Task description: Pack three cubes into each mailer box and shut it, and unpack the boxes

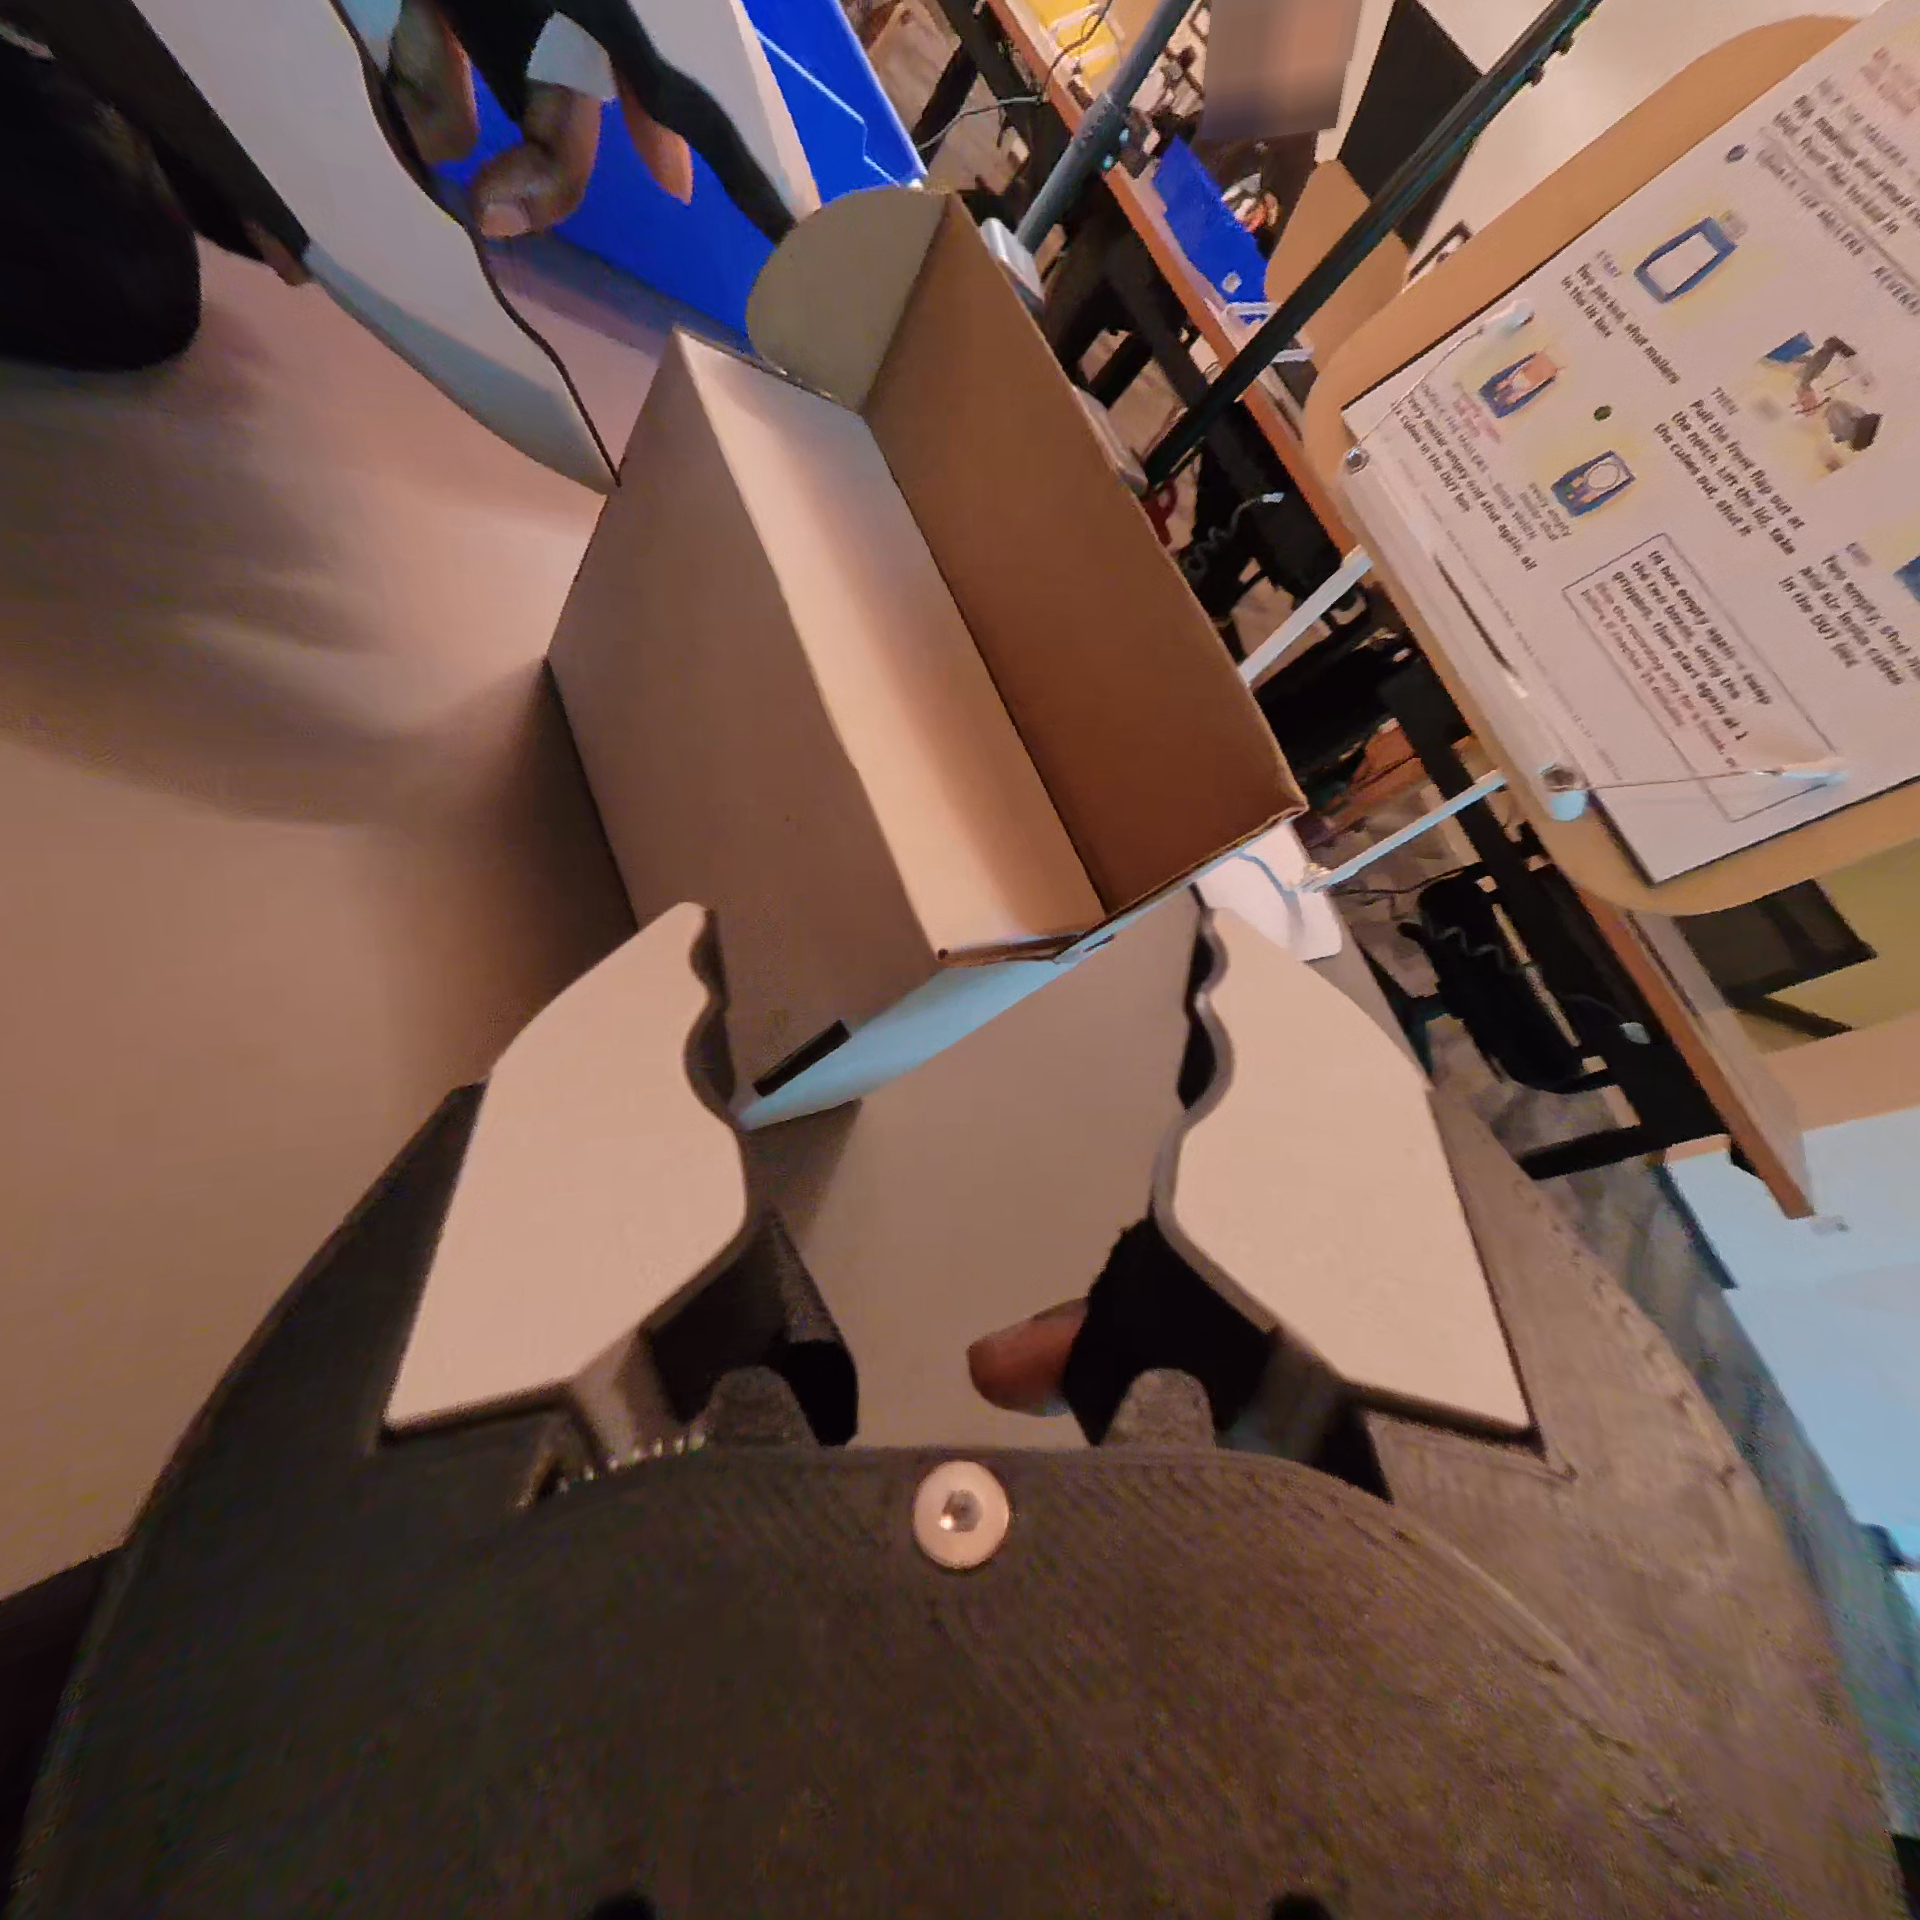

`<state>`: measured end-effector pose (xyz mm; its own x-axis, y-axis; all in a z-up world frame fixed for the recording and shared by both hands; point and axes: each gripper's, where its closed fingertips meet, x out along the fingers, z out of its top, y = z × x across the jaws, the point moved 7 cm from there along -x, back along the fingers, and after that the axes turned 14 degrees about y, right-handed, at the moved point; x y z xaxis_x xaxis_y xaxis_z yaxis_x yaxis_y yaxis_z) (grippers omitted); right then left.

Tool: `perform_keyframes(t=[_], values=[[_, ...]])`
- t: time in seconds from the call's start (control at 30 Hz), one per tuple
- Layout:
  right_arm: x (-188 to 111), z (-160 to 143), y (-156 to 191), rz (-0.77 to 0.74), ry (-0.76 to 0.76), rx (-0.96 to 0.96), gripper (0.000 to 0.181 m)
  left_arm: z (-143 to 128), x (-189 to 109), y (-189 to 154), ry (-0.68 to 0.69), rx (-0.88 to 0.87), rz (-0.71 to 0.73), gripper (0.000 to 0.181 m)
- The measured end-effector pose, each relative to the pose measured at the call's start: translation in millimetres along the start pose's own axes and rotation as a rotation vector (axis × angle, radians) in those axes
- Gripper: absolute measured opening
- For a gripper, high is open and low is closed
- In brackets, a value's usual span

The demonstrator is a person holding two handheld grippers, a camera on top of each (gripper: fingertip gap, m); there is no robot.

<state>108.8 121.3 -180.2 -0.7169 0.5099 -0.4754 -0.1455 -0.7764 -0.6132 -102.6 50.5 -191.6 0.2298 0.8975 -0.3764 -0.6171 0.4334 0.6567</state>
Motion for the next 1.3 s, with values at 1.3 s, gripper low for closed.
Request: perform_keyframes(t=[1.3], values=[[3, -2, -12, 0.098, -0.021, 0.221, 0.074, 8, 1, 4, 0.08, -0.251, -0.067, 0.07]])
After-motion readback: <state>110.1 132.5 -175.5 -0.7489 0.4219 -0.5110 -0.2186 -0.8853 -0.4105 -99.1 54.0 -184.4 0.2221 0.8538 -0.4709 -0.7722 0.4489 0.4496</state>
